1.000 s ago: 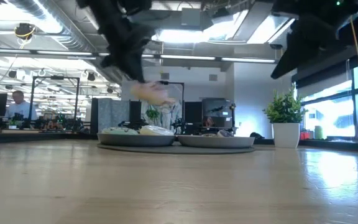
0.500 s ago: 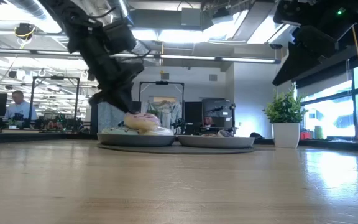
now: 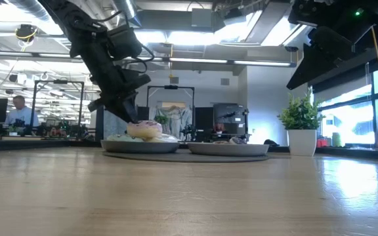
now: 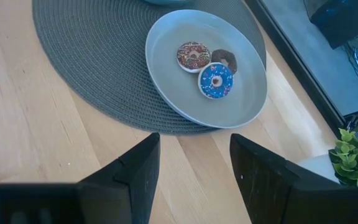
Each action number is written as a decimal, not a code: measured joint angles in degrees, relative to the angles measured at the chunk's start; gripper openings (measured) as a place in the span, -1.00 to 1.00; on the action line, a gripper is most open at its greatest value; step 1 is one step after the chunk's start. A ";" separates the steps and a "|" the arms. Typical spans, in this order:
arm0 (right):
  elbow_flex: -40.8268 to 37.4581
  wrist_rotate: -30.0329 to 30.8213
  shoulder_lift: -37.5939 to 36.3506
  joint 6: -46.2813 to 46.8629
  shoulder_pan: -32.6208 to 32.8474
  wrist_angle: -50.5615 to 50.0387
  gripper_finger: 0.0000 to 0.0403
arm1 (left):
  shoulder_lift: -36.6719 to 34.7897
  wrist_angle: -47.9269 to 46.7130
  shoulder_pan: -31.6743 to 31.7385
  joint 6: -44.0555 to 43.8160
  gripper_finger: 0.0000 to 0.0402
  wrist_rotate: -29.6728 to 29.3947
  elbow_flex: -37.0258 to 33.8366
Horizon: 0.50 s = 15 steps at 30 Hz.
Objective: Pick & Place donuts
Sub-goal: Put the big pink doughnut on the dark gray plate
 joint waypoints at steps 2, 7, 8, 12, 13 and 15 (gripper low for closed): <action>0.00 0.00 0.00 -0.01 0.00 0.00 -0.03 | 0.00 0.00 0.00 -0.15 -0.85 -0.03 0.00; 0.00 -0.01 0.00 -0.11 0.00 0.00 -0.03 | 0.02 0.00 0.00 -0.23 -0.83 -0.35 0.00; 0.00 -0.02 0.00 -0.11 0.00 0.00 -0.03 | 0.00 0.00 0.00 -0.36 -0.83 -0.37 0.00; 0.00 -0.76 0.00 -0.09 0.00 0.00 -0.03 | -0.05 1.48 0.22 -1.12 -0.85 -0.36 0.00; 0.00 -1.37 0.00 -0.09 0.00 0.00 -0.03 | -0.17 1.67 0.42 -1.16 -0.86 -0.35 0.00; 0.00 -1.56 0.00 0.00 0.00 0.00 -0.03 | -0.49 1.93 0.86 -1.23 -0.86 -0.32 0.00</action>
